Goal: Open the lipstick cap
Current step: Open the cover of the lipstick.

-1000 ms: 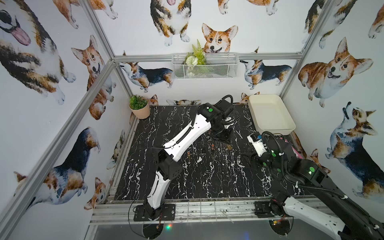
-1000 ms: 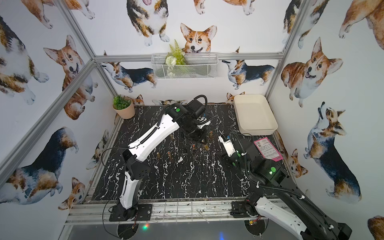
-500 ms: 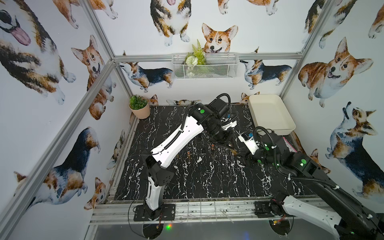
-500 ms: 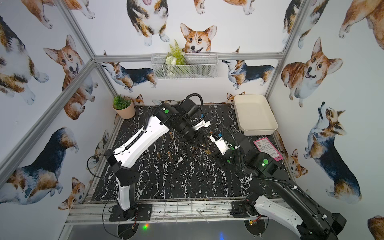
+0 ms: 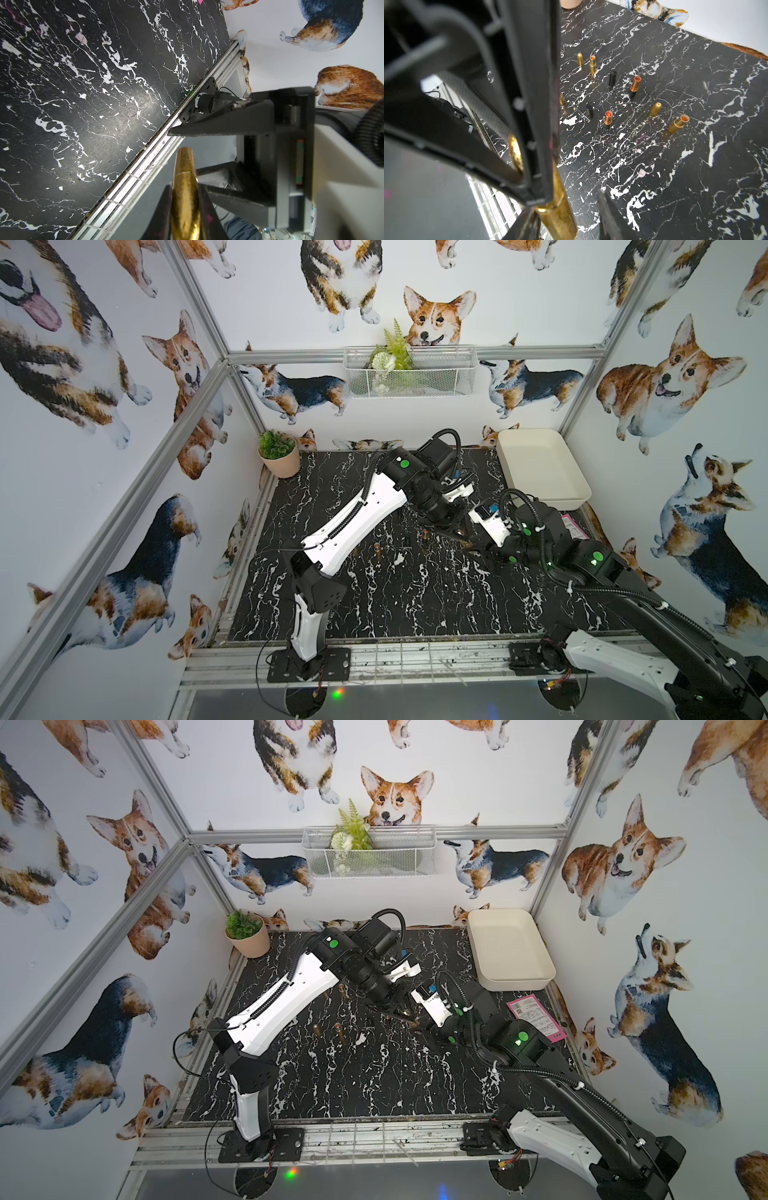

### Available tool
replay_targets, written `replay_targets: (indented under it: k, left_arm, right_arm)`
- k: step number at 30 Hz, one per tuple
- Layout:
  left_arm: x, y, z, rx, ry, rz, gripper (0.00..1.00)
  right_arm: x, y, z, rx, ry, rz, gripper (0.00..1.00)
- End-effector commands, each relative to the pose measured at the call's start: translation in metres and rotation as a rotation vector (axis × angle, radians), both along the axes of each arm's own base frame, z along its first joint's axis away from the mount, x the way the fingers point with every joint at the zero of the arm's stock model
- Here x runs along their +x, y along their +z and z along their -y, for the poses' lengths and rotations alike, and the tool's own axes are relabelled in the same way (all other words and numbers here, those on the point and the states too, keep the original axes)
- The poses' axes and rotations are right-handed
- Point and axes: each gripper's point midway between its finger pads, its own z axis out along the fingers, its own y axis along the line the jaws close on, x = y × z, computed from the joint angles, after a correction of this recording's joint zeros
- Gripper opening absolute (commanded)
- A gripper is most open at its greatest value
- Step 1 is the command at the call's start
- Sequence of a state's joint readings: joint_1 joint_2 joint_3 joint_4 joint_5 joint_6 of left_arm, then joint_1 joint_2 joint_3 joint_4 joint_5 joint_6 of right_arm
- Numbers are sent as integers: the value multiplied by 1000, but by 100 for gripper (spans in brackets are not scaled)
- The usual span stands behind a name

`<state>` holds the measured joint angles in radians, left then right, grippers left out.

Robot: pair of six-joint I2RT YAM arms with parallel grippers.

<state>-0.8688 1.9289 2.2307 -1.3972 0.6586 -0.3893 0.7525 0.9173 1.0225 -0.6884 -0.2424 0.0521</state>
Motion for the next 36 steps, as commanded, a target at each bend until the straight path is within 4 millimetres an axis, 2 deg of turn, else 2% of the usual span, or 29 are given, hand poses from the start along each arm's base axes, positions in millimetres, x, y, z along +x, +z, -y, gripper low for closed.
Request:
replay_targets:
  k: [1, 6, 8, 13, 16, 24, 29, 36]
  left_arm:
    - [-3, 1, -1, -3, -8, -18, 11]
    - [1, 3, -1, -6, 4, -8, 10]
    - [6, 3, -2, 0, 16, -4, 8]
    - [11, 4, -1, -7, 26, -4, 6]
    - [10, 4, -2, -6, 25, -3, 0]
    - [16, 5, -6, 1, 41, 16, 0]
    - [34, 11, -16, -8, 97, 33, 0]
    - [44, 14, -27, -14, 138, 37, 0]
  right_arm:
    - [3, 9, -6, 23, 23, 27, 37]
    - [-2, 9, -8, 32, 39, 6, 24]
    - [-3, 7, -7, 28, 38, -2, 20]
    - [-8, 6, -3, 30, 36, -12, 19]
    - [-7, 2, -1, 17, 27, -14, 11]
    - [-10, -4, 1, 1, 17, -48, 3]
    - [-17, -8, 2, 28, 17, -86, 2]
    - [-19, -13, 4, 31, 3, -102, 1]
